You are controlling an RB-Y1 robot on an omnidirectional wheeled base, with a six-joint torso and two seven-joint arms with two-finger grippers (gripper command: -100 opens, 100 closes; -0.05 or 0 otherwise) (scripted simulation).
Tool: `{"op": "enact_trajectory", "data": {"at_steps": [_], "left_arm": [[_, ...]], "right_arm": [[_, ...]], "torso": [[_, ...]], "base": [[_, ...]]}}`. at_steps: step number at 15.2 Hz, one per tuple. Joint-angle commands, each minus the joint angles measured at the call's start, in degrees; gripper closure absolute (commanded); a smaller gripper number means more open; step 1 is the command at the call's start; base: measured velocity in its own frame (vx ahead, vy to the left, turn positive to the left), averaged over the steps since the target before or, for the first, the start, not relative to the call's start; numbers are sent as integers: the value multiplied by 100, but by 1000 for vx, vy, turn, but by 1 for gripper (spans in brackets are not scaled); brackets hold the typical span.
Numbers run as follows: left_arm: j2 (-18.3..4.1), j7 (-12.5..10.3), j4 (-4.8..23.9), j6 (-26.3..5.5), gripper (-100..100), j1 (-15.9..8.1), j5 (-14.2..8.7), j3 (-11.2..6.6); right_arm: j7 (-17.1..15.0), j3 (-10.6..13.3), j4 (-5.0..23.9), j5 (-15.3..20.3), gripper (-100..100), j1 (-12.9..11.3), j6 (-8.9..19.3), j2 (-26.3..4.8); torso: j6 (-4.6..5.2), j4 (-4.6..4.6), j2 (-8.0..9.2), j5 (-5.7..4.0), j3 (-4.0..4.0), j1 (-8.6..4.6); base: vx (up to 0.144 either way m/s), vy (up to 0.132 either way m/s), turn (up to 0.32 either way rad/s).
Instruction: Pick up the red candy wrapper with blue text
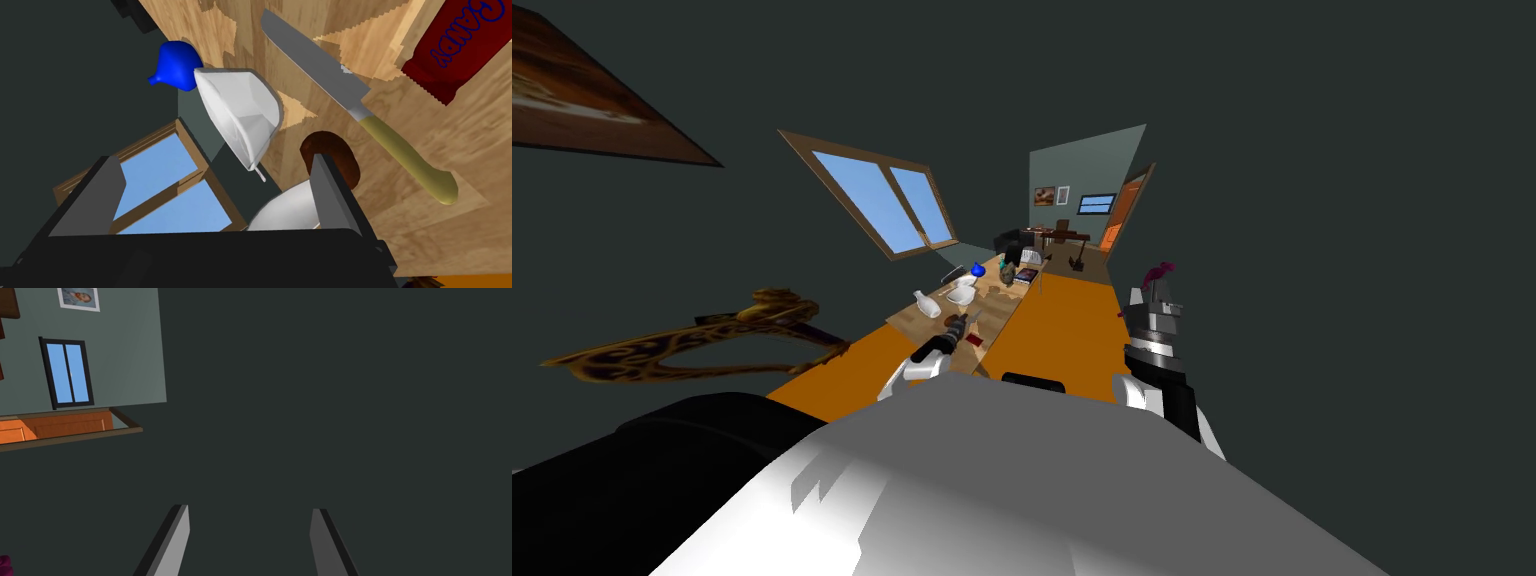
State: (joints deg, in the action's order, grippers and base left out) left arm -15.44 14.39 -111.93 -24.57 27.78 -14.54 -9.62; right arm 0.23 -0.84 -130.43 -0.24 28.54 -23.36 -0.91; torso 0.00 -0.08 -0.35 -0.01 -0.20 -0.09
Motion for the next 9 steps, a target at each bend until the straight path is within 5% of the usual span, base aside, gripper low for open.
{"op": "enact_trajectory", "data": {"at_steps": [1,9], "left_arm": [[-26,61,72,-208,-100,-33,-36,-21],[-82,590,529,-1193,-100,-124,-272,-170]], "right_arm": [[0,0,0,0,0,0,0,0],[0,0,0,0,0,0,0,0]], "torso": [[0,0,0,0,0,0],[-1,0,3,0,1,2]], "base": [[57,-14,-3],[66,-15,-18]]}}
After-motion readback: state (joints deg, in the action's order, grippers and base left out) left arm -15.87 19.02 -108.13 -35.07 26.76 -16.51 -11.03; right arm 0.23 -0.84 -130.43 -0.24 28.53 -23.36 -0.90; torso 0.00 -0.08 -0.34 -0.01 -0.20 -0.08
